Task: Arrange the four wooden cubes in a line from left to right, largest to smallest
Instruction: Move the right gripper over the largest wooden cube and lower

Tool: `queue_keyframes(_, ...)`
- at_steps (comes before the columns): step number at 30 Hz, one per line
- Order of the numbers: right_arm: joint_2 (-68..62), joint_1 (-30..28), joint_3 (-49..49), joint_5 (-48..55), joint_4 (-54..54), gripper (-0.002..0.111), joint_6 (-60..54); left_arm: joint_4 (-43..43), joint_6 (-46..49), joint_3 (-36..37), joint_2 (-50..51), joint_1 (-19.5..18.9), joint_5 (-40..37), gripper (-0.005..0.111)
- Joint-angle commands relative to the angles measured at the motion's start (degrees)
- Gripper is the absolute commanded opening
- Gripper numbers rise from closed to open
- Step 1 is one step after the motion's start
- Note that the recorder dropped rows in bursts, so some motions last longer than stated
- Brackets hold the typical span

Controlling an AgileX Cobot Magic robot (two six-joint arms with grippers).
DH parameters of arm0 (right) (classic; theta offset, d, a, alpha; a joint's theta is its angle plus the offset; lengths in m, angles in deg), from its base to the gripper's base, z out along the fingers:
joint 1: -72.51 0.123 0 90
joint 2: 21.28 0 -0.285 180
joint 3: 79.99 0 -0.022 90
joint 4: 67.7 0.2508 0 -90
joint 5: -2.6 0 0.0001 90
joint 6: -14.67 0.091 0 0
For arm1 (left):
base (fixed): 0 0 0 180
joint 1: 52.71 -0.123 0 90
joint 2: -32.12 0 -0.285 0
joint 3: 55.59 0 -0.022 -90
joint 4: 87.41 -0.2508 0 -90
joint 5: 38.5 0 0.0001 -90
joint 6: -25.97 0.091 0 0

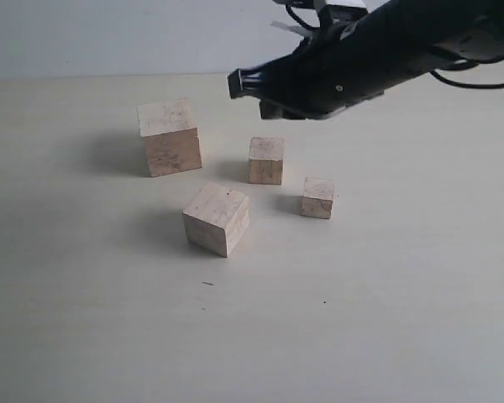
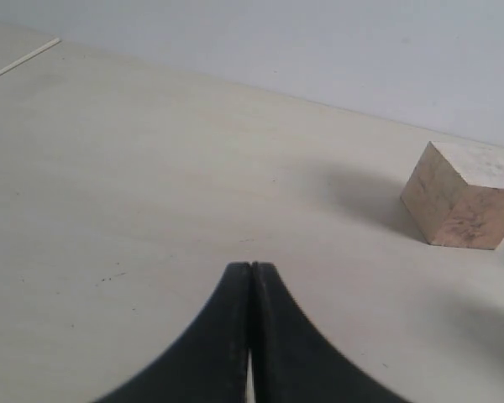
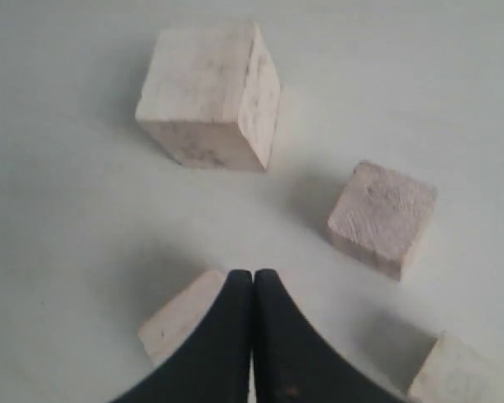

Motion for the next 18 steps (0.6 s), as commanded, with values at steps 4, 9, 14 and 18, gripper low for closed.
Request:
queue_keyframes(4,-1.00,0.18,-10.50,3.25,0.87,0.004,-9.50,0.49,0.04,0.16,-0.30,0.01,0.13,0.000)
queue_keyframes(9,-5.12,0.18,-14.73,5.46,0.87,0.026,-9.50,0.49,0.04,0.16,-0.30,0.01,0.13,0.000)
queue_keyframes(14,-11.26,0.18,-18.51,8.67,7.47,0.065,-15.19,0.49,0.04,0.16,-0.30,0.01,0.13,0.000)
queue_keyframes(18,-16.65,0.18,-23.87,14.41,10.77,0.088,-25.40,0.49,0.04,0.16,-0.30,0.01,0.13,0.000)
